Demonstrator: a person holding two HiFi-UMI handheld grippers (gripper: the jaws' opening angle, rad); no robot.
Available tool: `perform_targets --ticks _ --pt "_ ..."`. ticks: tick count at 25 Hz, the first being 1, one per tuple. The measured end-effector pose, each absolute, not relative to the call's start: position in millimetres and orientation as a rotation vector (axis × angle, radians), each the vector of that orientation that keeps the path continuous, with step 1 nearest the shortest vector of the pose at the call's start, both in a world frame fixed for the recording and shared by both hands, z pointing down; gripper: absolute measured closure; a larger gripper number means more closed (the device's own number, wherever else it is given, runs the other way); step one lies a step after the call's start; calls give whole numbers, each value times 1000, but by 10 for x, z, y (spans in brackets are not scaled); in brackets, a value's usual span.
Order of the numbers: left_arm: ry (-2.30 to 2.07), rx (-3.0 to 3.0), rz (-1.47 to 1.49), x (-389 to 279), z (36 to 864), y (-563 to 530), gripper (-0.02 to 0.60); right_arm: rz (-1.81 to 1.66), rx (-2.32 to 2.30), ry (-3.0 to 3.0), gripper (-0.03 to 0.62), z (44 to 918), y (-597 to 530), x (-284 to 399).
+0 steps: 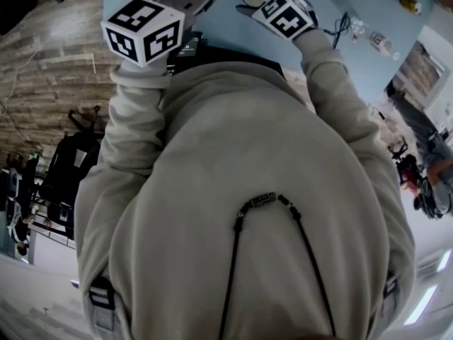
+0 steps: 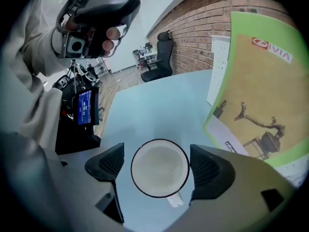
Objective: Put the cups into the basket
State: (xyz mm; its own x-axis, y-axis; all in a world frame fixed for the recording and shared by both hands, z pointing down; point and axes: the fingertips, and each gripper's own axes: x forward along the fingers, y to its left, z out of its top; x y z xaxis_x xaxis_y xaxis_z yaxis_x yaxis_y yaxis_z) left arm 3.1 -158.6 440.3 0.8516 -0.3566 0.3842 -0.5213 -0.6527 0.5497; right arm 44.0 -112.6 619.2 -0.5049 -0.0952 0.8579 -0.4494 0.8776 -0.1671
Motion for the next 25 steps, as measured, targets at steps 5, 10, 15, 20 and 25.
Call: perform_targets --ticks 5,10,15,20,25 --pt "-644 2336 322 20 4458 -1592 584 376 341 -2009 175 6386 -1090 487" --pt "-656 2330 311 -17 4451 -1600 584 294 271 -1957 172 6498 -1058 482" --pt "-656 2322 322 -19 4480 -1586 584 216 245 -1889 173 6628 -1088 512" --pt "-658 2318 325 -19 4489 -1571 584 233 231 -1897 174 6672 -1060 488" --pt "-655 2316 323 -9 4480 -1583 584 239 243 -1892 174 6679 -1063 485"
